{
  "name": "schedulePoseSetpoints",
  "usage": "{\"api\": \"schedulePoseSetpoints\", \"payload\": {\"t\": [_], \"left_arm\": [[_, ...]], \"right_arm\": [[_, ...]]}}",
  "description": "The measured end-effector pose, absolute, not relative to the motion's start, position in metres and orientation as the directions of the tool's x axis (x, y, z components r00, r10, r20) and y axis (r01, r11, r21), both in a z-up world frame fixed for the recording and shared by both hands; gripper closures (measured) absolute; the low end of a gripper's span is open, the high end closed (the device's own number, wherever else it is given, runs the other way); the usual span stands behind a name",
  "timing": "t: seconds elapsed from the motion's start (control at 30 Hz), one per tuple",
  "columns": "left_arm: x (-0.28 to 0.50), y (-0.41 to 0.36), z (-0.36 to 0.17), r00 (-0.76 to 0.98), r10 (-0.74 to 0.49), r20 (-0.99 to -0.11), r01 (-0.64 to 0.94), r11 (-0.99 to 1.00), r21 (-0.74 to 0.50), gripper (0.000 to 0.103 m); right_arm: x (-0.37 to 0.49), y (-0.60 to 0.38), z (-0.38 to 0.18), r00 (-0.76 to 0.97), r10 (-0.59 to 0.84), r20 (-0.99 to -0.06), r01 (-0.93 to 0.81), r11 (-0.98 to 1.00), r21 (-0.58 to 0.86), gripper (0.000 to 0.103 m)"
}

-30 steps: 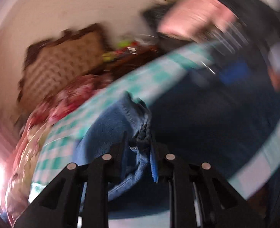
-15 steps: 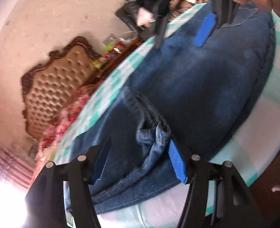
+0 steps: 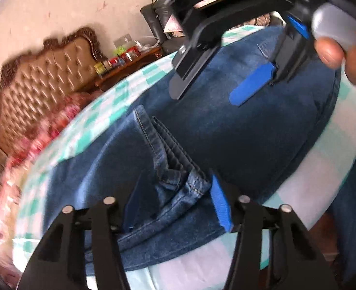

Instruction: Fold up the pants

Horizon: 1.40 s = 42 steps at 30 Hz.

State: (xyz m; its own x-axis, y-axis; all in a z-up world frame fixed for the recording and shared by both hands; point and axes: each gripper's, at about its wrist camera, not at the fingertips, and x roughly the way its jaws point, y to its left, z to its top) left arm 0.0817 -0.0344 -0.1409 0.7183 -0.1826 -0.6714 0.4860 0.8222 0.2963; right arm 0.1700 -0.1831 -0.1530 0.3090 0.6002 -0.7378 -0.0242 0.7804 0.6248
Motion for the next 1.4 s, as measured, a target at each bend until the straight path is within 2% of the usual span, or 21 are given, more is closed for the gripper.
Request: {"api": "schedulePoseSetpoints", "payload": {"t": [0.03,0.07,0.27,0.4,0.47,0.6,0.73,0.8,0.83,0.9,1.0,1.2,1.4], "left_arm": [[0.087,-0.033,-0.142,0.692,-0.213,-0.69,0.505,0.825,0.251,0.074],[0.089,-0.03,-0.14,0.68,-0.224,-0.698,0.507,0.832,0.227,0.077],[0.082,-0.017,-0.113,0.719,-0.243,-0.651,0.482,0.849,0.216,0.086],[0.081,-0.005,-0.089,0.738,-0.255,-0.625,0.458,0.869,0.187,0.087],[0.079,-0.001,-0.08,0.742,-0.257,-0.619,0.451,0.875,0.178,0.088],[0.074,0.0,-0.075,0.75,-0.254,-0.611,0.45,0.872,0.19,0.088],[0.063,-0.005,-0.074,0.772,-0.226,-0.594,0.435,0.869,0.236,0.088],[0.056,-0.014,-0.075,0.789,-0.199,-0.581,0.422,0.864,0.276,0.088],[0.051,-0.021,-0.077,0.801,-0.177,-0.573,0.412,0.856,0.311,0.088],[0.045,-0.038,-0.08,0.828,-0.138,-0.544,0.388,0.842,0.376,0.088],[0.04,-0.063,-0.081,0.839,-0.157,-0.521,0.393,0.838,0.379,0.089],[0.044,-0.108,-0.109,0.796,-0.21,-0.568,0.467,0.81,0.355,0.089],[0.037,-0.121,-0.114,0.812,-0.178,-0.556,0.452,0.795,0.405,0.089]], "right_arm": [[0.171,-0.185,-0.154,0.302,0.618,-0.726,-0.014,0.764,0.645,0.035],[0.171,-0.187,-0.155,0.293,0.637,-0.713,-0.003,0.747,0.665,0.035],[0.192,-0.188,-0.167,0.204,0.726,-0.656,0.104,0.65,0.752,0.035],[0.207,-0.168,-0.172,0.129,0.761,-0.636,0.14,0.621,0.772,0.034],[0.211,-0.159,-0.175,0.104,0.782,-0.614,0.153,0.597,0.787,0.029],[0.226,-0.139,-0.183,0.076,0.822,-0.564,0.177,0.546,0.819,0.029],[0.249,-0.124,-0.183,0.086,0.8,-0.594,0.154,0.579,0.801,0.03],[0.259,-0.115,-0.177,0.092,0.756,-0.648,0.092,0.641,0.762,0.068],[0.261,-0.114,-0.173,0.101,0.728,-0.678,0.065,0.675,0.735,0.092],[0.259,-0.118,-0.154,0.145,0.708,-0.691,-0.027,0.701,0.713,0.092],[0.251,-0.14,-0.136,0.201,0.671,-0.713,-0.075,0.737,0.672,0.092],[0.251,-0.189,-0.174,0.185,0.617,-0.765,-0.005,0.779,0.627,0.092],[0.246,-0.195,-0.173,0.206,0.654,-0.728,-0.052,0.751,0.659,0.092]]}}
